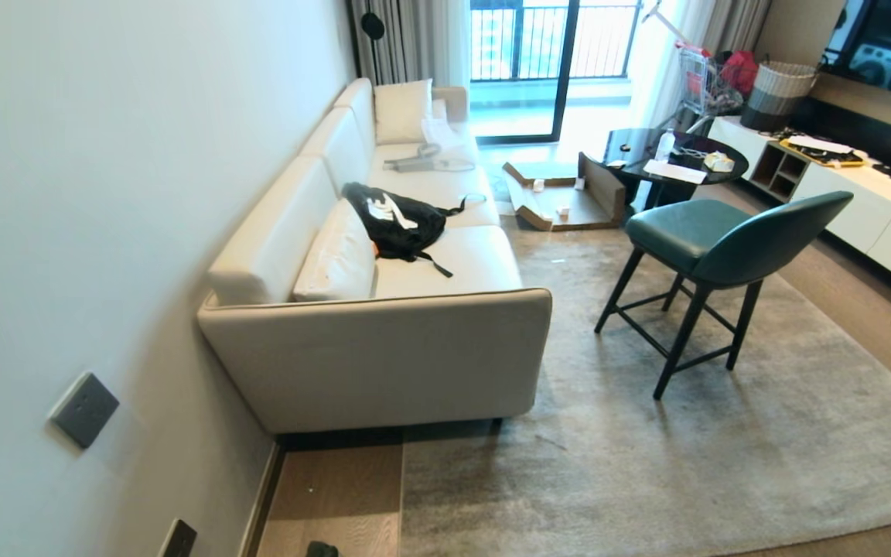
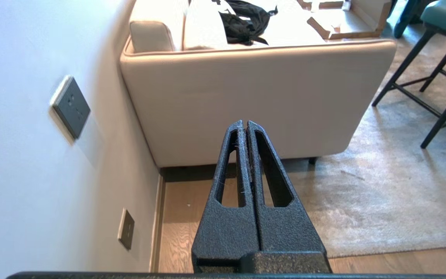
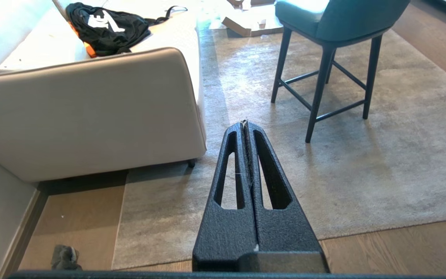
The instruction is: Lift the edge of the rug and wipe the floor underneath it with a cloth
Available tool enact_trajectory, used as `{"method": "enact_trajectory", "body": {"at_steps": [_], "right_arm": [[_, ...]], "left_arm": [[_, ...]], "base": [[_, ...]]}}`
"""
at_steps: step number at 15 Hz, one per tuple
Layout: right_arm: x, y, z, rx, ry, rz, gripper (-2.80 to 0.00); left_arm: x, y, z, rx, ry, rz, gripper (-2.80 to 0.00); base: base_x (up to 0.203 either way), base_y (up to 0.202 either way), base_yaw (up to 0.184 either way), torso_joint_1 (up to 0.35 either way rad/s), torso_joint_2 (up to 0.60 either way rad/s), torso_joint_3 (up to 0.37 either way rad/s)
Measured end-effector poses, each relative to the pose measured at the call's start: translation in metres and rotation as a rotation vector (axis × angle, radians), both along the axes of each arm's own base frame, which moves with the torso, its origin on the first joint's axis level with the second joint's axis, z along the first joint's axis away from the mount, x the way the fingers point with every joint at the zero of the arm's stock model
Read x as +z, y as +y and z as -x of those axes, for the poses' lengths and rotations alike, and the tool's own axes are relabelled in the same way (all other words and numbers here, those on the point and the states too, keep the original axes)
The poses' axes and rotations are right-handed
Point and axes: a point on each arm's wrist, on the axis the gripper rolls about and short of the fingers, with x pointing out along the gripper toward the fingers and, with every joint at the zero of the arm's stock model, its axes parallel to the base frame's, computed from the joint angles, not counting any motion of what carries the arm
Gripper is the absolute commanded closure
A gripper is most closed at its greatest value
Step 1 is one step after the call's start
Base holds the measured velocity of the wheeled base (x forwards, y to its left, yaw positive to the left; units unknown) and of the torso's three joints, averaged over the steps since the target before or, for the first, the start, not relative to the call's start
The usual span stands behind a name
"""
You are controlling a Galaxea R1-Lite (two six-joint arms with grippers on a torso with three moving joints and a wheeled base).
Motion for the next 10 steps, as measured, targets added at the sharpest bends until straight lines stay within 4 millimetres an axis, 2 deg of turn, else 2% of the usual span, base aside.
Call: {"method": "enact_trajectory", "body": {"at_steps": [3, 10], "right_arm": [[0.0, 0.0, 0.0, 0.0, 0.0, 0.0, 0.0], [0.0, 0.0, 0.0, 0.0, 0.0, 0.0, 0.0]], "left_arm": [[0.0, 0.0, 0.0, 0.0, 0.0, 0.0, 0.0], [0.0, 0.0, 0.0, 0.0, 0.0, 0.0, 0.0]], "base": [[0.0, 0.0, 0.0, 0.211, -0.51, -0.311], [0.0, 0.0, 0.0, 0.147, -0.35, -0.207]]}}
